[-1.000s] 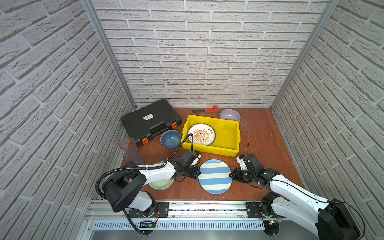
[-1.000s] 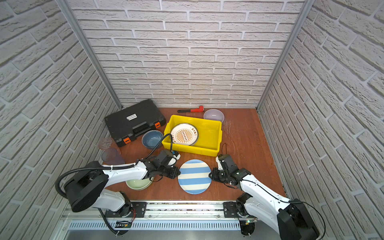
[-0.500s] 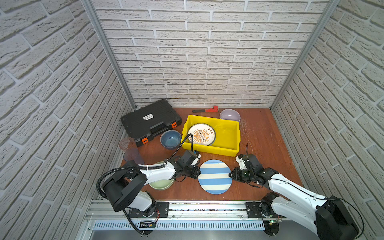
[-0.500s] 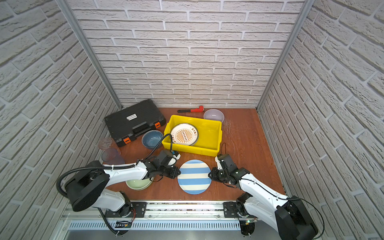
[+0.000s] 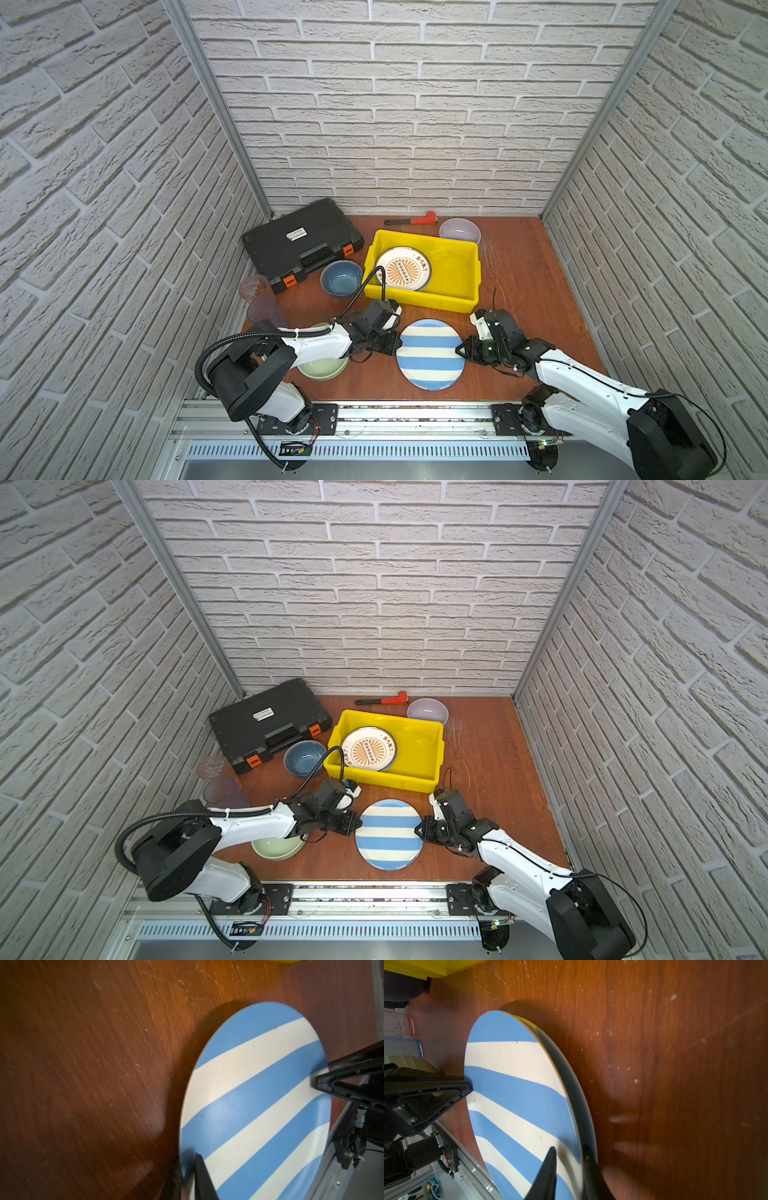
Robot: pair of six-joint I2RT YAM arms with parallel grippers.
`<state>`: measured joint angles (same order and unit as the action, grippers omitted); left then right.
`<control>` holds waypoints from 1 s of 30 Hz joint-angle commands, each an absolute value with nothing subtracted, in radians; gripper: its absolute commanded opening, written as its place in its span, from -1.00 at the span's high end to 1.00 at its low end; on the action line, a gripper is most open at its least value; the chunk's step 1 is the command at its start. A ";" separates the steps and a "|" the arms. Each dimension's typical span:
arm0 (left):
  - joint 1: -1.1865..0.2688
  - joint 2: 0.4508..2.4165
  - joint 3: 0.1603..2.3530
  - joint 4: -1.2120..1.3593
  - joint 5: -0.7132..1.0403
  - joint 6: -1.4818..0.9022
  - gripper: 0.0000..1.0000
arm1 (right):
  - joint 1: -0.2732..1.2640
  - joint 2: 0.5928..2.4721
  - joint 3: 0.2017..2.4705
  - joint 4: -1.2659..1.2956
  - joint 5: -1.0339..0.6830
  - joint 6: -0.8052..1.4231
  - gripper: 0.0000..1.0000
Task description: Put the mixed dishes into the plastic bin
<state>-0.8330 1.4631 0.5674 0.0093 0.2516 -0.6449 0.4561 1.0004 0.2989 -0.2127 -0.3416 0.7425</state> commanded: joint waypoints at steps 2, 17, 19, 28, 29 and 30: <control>-0.843 1.508 0.529 -0.007 0.230 -0.620 0.75 | 0.466 1.005 0.285 -0.066 -0.401 0.756 0.56; -0.842 1.509 0.543 -0.015 0.239 -0.623 0.75 | 0.465 0.950 0.291 0.009 -0.428 0.777 0.60; -0.843 1.511 0.545 -0.017 0.239 -0.623 0.75 | 0.466 0.938 0.294 0.009 -0.433 0.779 0.60; -0.842 1.506 0.556 -0.030 0.236 -0.623 0.75 | 0.465 0.902 0.314 -0.024 -0.422 0.774 0.62; -0.842 1.502 0.558 -0.033 0.234 -0.621 0.75 | 0.466 0.903 0.317 -0.029 -0.419 0.773 0.67; -0.843 1.498 0.560 -0.040 0.229 -0.621 0.74 | 0.465 0.904 0.322 -0.037 -0.413 0.772 0.72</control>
<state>-0.8314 1.4788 0.5674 0.0223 0.2474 -0.6518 0.4557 0.9150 0.2874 -0.1013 -0.3859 0.7742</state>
